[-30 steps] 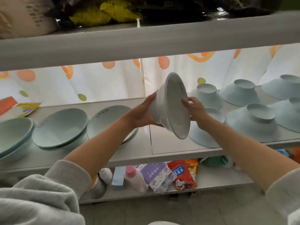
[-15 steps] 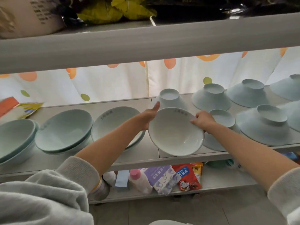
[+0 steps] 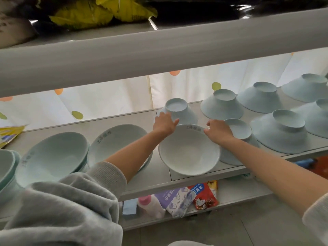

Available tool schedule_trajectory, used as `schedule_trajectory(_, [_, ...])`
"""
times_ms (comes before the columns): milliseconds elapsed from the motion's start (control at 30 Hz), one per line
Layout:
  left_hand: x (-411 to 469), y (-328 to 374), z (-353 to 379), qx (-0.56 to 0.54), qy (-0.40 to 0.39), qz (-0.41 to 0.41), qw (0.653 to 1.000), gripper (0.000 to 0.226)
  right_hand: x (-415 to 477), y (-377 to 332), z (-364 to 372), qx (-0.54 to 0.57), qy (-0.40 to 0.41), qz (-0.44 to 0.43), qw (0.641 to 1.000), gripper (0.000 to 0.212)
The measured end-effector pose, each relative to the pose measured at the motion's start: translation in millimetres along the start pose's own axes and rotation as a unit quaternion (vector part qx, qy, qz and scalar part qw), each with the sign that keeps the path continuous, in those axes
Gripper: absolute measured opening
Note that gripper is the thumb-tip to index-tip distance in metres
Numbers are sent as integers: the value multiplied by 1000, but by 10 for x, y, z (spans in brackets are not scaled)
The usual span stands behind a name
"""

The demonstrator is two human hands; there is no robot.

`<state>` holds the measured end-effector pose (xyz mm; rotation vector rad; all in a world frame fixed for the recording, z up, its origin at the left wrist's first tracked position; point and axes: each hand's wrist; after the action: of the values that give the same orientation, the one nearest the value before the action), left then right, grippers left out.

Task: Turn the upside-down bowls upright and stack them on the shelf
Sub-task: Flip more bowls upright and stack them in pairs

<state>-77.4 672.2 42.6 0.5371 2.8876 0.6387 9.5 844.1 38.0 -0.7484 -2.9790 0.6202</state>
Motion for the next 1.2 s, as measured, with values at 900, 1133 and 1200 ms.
schedule_trajectory(900, [845,35,-357,-160,151,48,974,16,-119,197,-52,128,70,-89,985,36])
schedule_trajectory(1133, [382,181,-927,-482,82,61,870,18,102,-8,-321,403,75,17,912,57])
schedule_trajectory(1200, [203,182,-990,-551,-18,70,832,7,139,-98,-409,487,48,45,871,62])
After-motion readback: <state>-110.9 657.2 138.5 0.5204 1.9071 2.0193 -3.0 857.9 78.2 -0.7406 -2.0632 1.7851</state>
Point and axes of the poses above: each hand's wrist, its own x-axis towards the middle knuckle, its own z-axis out of the palm, y = z × x, and after that the axes turned 5 degrees about z, right-handed
